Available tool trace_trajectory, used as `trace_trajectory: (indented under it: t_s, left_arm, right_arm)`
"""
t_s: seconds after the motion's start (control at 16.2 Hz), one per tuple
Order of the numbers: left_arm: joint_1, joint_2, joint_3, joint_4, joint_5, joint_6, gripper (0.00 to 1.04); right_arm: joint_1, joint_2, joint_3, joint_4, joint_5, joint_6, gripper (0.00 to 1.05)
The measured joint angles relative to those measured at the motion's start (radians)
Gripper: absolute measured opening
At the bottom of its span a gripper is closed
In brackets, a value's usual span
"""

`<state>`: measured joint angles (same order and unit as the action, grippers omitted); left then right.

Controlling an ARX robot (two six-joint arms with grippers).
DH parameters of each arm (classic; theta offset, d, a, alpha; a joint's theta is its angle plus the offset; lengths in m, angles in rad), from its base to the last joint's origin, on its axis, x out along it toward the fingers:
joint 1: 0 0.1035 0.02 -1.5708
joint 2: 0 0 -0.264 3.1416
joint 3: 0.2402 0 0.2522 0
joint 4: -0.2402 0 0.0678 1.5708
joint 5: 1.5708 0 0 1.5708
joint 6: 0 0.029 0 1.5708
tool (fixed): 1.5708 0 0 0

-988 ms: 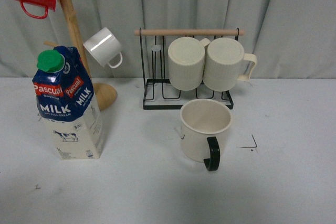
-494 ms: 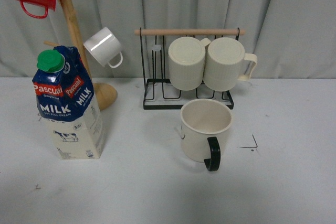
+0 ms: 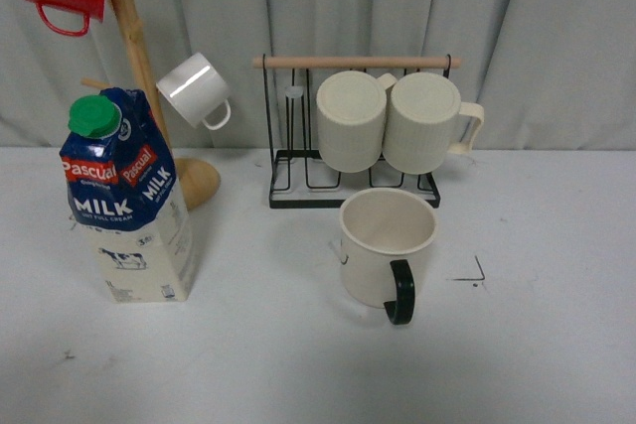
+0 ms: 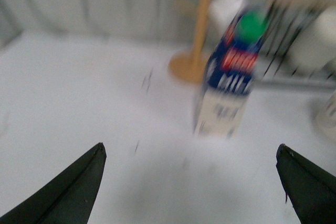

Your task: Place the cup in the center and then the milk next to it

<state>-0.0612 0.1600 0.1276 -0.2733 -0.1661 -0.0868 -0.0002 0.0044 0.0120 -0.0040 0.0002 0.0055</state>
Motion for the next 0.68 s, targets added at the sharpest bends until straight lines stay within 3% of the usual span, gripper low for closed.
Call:
trace_trajectory:
  t_s: [0.12, 0.37, 0.49, 0.68]
  left_arm:
    - [-0.001, 0.169, 0.095, -0.07, -0.054, -0.039, 0.98]
    - [0.035, 0.342, 0.205, 0.031, -0.055, -0.052, 0.98]
    - [0.06, 0.548, 0.34, 0.23, 0.016, -0.035, 0.98]
    - [0.034, 0.829, 0.414, 0.437, 0.068, 0.012, 0.98]
  right_arm:
    - [0.0, 0.0, 0.0, 0.0, -0.001, 0.0, 0.62]
    - [0.0, 0.0, 0.0, 0.001, 0.0, 0.0, 0.78]
    - [0.0, 0.0, 0.0, 0.0, 0.0, 0.0, 1.0]
    - [0.0, 0.0, 0.0, 0.0, 0.0, 0.0, 0.98]
